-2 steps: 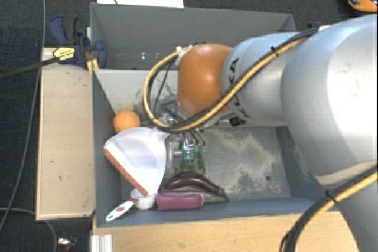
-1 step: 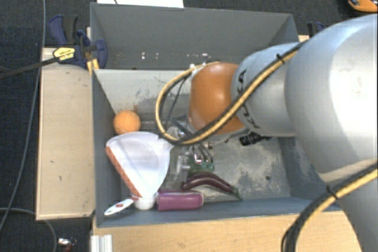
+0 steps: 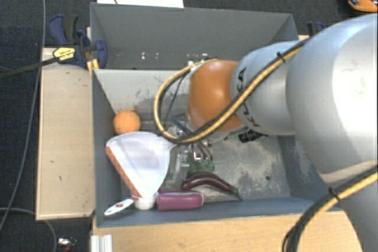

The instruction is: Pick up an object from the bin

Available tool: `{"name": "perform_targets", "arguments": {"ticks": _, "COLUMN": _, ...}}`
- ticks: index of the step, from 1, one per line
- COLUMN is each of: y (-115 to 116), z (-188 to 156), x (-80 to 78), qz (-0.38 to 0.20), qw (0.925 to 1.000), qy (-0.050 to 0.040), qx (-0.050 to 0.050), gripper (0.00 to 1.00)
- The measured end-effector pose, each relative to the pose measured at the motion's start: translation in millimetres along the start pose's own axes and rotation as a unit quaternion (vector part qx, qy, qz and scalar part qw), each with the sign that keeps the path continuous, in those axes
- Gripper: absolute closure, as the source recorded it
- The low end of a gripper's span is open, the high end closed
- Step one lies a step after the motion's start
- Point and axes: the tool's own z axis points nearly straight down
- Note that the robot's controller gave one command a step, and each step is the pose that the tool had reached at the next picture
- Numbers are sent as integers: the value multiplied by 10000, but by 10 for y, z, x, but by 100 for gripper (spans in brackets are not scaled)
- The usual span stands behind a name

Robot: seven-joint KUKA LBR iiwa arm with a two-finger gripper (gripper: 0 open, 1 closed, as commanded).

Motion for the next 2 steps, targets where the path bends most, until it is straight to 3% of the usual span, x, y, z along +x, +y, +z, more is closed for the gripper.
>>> {"name": "perform_targets", "arguments": {"ticks": 1, "y": 239, "z": -30, "x": 620, "qz": -908, "qw": 9959, "qy": -47, "qx": -11, "gripper": 100}}
{"name": "perform_targets", "arguments": {"ticks": 2, "y": 238, "z": -30, "x": 620, "qz": -904, "qw": 9959, "qy": -46, "qx": -11, "gripper": 100}}
